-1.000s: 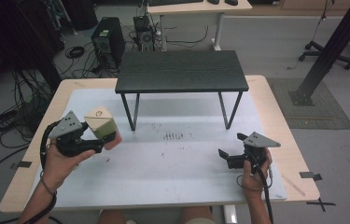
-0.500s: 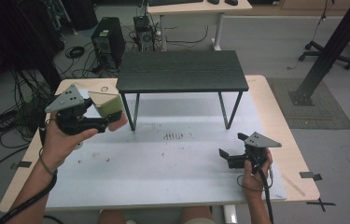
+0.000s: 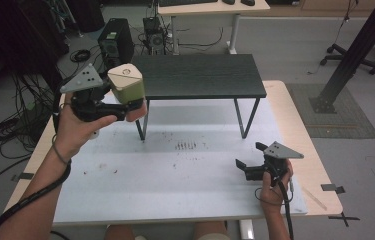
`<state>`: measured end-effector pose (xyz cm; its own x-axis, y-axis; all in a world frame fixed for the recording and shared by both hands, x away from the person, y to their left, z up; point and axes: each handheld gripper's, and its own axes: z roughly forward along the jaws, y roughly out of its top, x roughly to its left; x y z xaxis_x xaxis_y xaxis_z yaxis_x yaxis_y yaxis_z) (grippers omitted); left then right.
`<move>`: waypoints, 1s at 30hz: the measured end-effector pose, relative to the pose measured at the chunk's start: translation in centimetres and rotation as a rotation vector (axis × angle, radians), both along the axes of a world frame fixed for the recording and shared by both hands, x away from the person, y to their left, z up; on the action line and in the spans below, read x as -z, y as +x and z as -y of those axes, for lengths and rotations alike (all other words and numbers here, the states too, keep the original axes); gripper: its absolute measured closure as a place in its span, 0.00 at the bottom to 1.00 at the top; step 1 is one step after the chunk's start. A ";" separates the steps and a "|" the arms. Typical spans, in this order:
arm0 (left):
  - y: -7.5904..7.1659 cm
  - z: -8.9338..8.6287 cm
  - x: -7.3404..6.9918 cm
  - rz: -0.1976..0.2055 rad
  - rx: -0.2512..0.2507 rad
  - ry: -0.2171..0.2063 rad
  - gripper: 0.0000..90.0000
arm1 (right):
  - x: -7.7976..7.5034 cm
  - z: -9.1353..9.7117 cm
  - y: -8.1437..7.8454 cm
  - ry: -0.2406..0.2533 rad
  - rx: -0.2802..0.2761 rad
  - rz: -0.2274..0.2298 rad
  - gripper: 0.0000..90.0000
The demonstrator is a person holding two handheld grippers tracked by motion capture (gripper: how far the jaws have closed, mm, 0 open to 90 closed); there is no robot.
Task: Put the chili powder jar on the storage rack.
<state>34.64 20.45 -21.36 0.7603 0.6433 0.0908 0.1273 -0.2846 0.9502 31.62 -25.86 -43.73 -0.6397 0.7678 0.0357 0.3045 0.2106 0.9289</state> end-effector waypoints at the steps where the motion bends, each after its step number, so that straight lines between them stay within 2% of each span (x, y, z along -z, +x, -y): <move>1: 0.2 0.2 -0.2 0.001 -0.002 0.002 0.32 | 0.0 0.0 0.0 0.002 0.001 -0.001 0.01; 13: 2.9 2.8 -2.3 0.023 0.015 -0.008 0.32 | 0.0 0.1 0.0 0.005 0.003 -0.004 0.01; 23: 5.5 4.7 -2.5 0.010 0.028 0.002 0.32 | 0.0 0.1 0.0 0.003 0.002 -0.005 0.01; 30: 7.1 5.8 -2.4 0.001 0.034 -0.020 0.32 | 0.0 0.2 0.0 0.005 0.006 -0.006 0.01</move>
<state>41.70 14.65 -18.91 0.7818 0.6186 0.0788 0.1170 -0.2696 0.9558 31.65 -26.04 -43.77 -0.6350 0.7713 0.0433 0.3111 0.2041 0.9282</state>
